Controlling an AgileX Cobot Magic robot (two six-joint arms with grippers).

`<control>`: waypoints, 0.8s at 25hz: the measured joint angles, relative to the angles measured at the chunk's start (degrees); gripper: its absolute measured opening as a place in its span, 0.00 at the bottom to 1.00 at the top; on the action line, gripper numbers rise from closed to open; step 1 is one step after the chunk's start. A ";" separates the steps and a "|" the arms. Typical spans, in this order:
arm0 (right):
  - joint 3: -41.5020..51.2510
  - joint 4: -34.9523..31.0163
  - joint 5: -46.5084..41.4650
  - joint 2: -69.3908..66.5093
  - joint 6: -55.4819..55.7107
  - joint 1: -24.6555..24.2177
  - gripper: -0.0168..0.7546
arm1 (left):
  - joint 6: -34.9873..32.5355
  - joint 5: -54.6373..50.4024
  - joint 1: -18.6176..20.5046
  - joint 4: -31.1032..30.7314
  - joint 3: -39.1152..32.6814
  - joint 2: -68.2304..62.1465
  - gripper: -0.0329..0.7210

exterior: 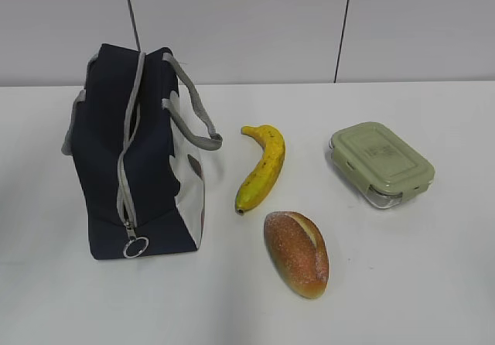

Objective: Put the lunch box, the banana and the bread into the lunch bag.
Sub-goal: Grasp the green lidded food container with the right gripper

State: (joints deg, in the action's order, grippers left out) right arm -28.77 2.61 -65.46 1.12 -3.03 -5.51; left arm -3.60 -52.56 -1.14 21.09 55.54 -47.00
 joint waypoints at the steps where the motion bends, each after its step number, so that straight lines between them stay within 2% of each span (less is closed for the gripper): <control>1: 0.00 0.00 0.00 0.00 0.00 0.00 0.62 | -0.01 -0.31 0.00 0.60 2.30 -3.15 0.78; 4: 0.00 0.00 0.00 0.00 0.00 0.00 0.62 | -0.07 -2.03 -0.28 1.51 8.83 -12.15 0.78; 9: 0.00 0.00 0.00 0.00 0.00 0.00 0.62 | -0.12 -3.97 -3.50 1.74 18.18 -26.86 0.74; 20: 0.00 0.00 0.00 0.00 0.00 0.00 0.62 | 0.05 -5.94 -4.36 2.44 28.52 -48.30 0.72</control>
State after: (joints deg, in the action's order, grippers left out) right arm -28.77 2.61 -65.46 1.12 -3.03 -5.51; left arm -3.55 -58.50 -5.50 23.54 84.06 -95.31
